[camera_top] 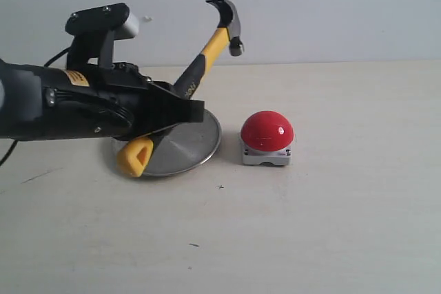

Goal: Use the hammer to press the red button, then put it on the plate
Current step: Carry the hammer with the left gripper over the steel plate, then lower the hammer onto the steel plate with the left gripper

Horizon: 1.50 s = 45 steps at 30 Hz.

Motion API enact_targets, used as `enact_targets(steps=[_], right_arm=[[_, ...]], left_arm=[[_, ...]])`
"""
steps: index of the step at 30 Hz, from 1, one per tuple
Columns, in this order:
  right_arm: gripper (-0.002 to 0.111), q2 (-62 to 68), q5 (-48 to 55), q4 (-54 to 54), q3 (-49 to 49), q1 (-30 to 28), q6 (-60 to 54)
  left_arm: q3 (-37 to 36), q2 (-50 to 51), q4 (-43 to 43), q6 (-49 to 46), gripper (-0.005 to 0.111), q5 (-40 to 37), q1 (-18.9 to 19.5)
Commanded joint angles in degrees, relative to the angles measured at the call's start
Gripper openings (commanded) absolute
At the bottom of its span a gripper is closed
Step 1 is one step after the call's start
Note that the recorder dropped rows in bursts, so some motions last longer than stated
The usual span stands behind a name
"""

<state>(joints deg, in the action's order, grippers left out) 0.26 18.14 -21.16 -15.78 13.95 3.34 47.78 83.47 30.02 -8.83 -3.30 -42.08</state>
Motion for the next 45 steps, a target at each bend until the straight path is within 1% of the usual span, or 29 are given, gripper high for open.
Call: enact_targets(steps=[1,5,8,10,12,13,16,18,19,21,22,24,26,28,33,35,37,39,42,45], right_arm=[[0.0,-0.3,-0.8,0.1,0.1,0.0,-0.3],[0.0,-0.3,-0.8,0.1,0.1,0.0,-0.3],[0.0,-0.3,-0.8,0.1,0.1,0.0,-0.3],[0.0,-0.3,-0.8,0.1,0.1,0.0,-0.3],[0.0,-0.3,-0.8,0.1,0.1,0.0,-0.3],[0.0,-0.3,-0.8,0.1,0.1,0.0,-0.3],[0.0,-0.3,-0.8,0.1,0.1,0.0,-0.3],[0.0,-0.3,-0.8,0.1,0.1,0.0,-0.3],[0.0,-0.3,-0.9,0.1,0.1,0.0,-0.3],[0.0,-0.3,-0.9,0.1,0.1,0.0,-0.3],[0.0,-0.3,-0.9,0.1,0.1,0.0,-0.3],[0.0,-0.3,-0.9,0.1,0.1,0.0,-0.3],[0.0,-0.3,-0.9,0.1,0.1,0.0,-0.3],[0.0,-0.3,-0.9,0.1,0.1,0.0,-0.3],[0.0,-0.3,-0.9,0.1,0.1,0.0,-0.3],[0.0,-0.3,-0.9,0.1,0.1,0.0,-0.3],[0.0,-0.3,-0.9,0.1,0.1,0.0,-0.3],[0.0,-0.3,-0.9,0.1,0.1,0.0,-0.3],[0.0,-0.3,-0.9,0.1,0.1,0.0,-0.1],[0.0,-0.3,-0.9,-0.9,0.1,0.0,-0.2]], left_arm=[[0.5,-2.9,-0.2,0.1,0.0,-3.5,3.7],[-0.9,-4.5,-0.1,0.1,0.0,-4.7,5.6],[-2.4,-5.6,1.1,0.1,0.0,-3.8,6.6],[-4.6,-6.6,3.8,0.4,0.0,0.6,6.8],[-8.3,-7.5,6.5,0.8,0.0,7.4,6.8],[-10.0,-7.8,6.7,1.6,0.0,9.7,6.7],[-13.8,-8.3,6.6,2.7,0.0,13.3,6.7],[-16.5,-8.4,6.6,5.2,0.0,17.0,6.7],[-18.2,-8.5,5.9,7.9,0.0,20.2,6.7],[-20.6,-8.5,2.7,13.9,0.0,25.1,6.7],[-22.2,-8.5,-1.0,18.1,0.0,28.3,6.7],[-23.7,-8.5,-11.9,27.6,0.0,32.1,6.7],[-24.3,-8.5,-19.6,34.6,0.0,35.2,6.7],[-24.3,-8.4,-25.5,39.7,0.0,36.9,6.7],[-24.3,-8.3,-32.5,46.8,0.0,38.1,6.7],[-24.3,-7.9,-37.7,51.8,0.0,38.8,6.7],[-24.3,-7.1,-42.3,56.7,0.0,41.2,6.7],[-24.3,-6.0,-42.8,59.0,0.0,43.5,6.7],[-24.3,-3.5,-42.4,61.7,0.0,49.0,6.8],[-24.0,-0.2,-39.0,61.6,0.0,50.8,6.9]])
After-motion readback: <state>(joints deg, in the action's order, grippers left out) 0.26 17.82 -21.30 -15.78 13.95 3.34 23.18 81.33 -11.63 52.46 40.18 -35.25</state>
